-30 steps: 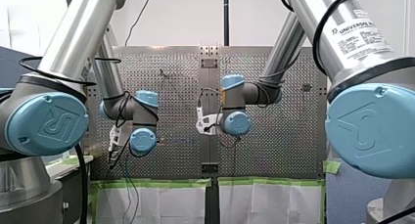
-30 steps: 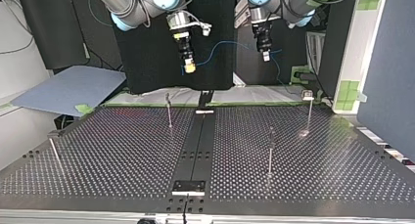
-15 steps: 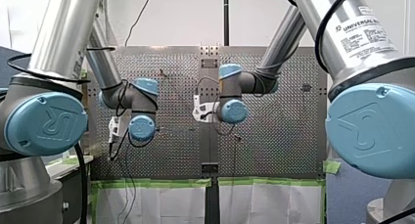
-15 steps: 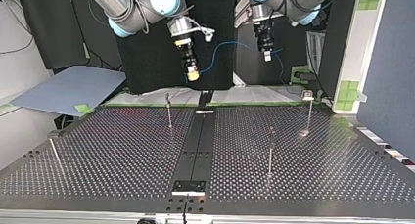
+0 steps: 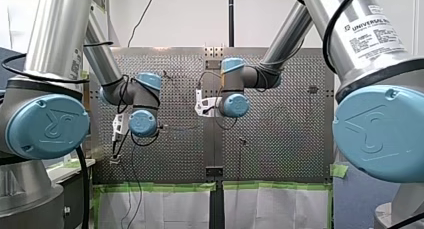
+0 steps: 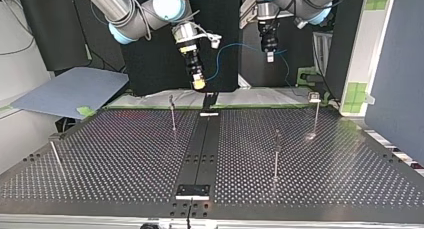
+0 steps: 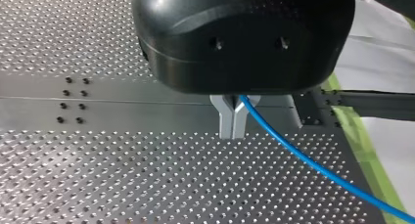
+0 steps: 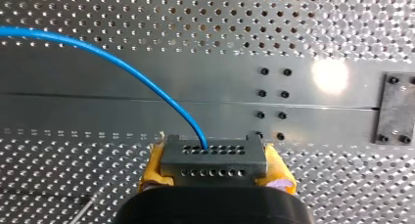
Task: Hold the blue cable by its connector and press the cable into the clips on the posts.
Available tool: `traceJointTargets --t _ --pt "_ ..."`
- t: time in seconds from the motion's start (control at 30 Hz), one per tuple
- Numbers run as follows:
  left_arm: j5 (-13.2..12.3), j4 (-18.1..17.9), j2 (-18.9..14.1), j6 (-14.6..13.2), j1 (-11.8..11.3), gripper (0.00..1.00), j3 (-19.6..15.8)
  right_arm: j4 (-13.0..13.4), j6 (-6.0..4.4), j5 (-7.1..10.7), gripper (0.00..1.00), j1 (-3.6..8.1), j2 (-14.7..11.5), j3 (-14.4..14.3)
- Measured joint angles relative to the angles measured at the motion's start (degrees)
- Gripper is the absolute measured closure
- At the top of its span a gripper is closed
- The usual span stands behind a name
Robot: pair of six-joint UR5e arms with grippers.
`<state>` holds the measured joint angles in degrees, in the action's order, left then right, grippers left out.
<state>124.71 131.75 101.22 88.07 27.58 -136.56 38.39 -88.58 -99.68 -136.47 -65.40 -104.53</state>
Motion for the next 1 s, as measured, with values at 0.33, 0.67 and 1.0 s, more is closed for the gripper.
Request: traceJointTargets --t 0.33,0.67,1.0 --pt "0.5 5.0 -2.5 -0.3 0.6 0.99 4.7 -0.2 -0.42 0.00 1.00 -0.22 -2.7 0.0" --pt "-1.1 10.1 -4.6 3.1 -0.5 0.99 9.8 -0.2 -1.06 0.01 1.00 -0.33 -2.9 0.0" --pt "-3.4 15.0 -6.0 4.7 0.3 0.99 13.0 -0.4 -2.19 1.38 1.00 0.07 -3.5 2.1"
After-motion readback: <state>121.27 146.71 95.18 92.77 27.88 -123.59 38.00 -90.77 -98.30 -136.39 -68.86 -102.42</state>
